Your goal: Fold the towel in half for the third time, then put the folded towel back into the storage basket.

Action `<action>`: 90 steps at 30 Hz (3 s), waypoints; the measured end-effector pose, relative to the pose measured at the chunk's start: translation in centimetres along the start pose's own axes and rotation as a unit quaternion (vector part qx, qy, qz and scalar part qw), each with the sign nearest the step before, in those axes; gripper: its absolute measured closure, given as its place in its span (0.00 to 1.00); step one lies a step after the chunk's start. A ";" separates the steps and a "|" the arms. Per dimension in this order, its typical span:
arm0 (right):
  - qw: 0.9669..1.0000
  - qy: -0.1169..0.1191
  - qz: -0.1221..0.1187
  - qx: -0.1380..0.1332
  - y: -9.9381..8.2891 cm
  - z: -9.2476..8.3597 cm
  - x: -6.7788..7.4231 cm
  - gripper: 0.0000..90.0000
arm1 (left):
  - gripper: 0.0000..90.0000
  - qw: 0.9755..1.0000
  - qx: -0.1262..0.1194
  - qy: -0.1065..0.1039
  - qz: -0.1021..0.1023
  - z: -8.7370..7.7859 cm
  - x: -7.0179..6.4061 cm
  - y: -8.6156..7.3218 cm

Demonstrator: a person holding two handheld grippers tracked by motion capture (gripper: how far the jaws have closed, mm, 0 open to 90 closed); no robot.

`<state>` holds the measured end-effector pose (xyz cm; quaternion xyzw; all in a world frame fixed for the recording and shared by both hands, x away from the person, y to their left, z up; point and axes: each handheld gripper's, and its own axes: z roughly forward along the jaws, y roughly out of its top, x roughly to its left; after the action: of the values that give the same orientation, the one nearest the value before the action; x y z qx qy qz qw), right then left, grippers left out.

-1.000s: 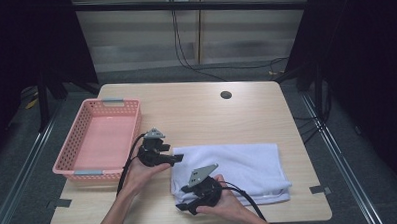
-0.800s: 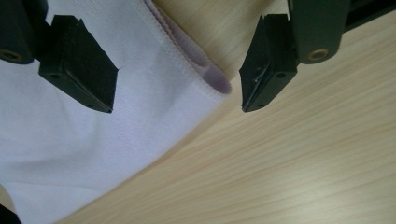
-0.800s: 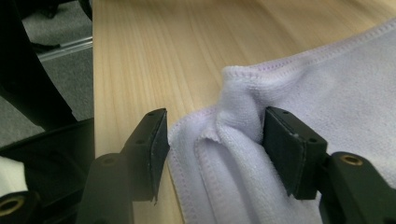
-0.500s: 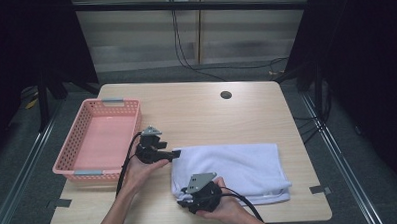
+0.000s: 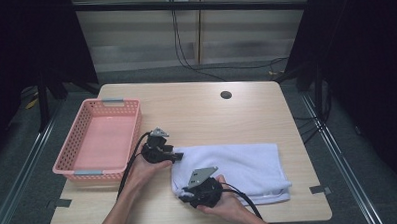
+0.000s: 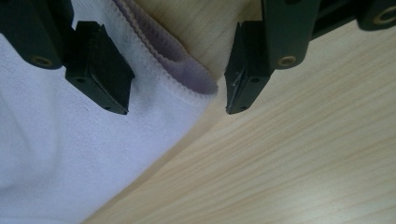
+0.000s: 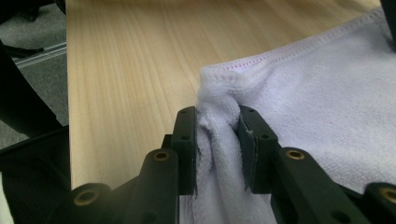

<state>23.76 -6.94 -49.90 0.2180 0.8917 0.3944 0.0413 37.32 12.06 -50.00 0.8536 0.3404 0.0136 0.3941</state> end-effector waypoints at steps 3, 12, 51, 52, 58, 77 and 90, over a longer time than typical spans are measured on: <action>1.000 0.002 0.006 -0.001 0.0 0.0 -0.1 0.78 | 0.56 1.000 0.003 -0.006 0.007 0.1 -0.2 0.0; 0.999 0.017 0.045 -0.009 0.2 -0.8 -0.7 0.84 | 0.86 0.998 -0.032 -0.047 -0.022 -0.3 -0.4 0.2; 0.986 0.035 0.081 -0.141 5.6 -6.9 -1.6 0.86 | 0.88 0.993 -0.103 -0.053 -0.024 -6.7 -0.4 5.6; 0.985 0.039 0.081 -0.147 6.1 -6.8 -1.5 0.86 | 0.88 0.993 -0.107 -0.051 -0.026 -7.0 -0.3 5.6; 0.984 0.047 0.069 -0.159 7.9 -6.8 -0.9 0.86 | 0.88 0.994 -0.101 -0.023 -0.027 -10.1 0.1 5.4; 0.977 0.028 0.088 -0.194 6.9 -6.6 -1.2 0.86 | 0.87 0.994 -0.100 -0.037 -0.029 -7.1 -0.5 6.5; 0.976 -0.022 0.101 -0.192 2.0 -11.0 -1.5 0.85 | 0.86 0.994 -0.090 -0.061 0.003 -3.2 -4.1 9.0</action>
<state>23.15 -13.89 -41.05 0.3035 0.7717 0.5555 0.0615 38.38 7.58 -40.63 0.8150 0.3104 -0.0071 0.4893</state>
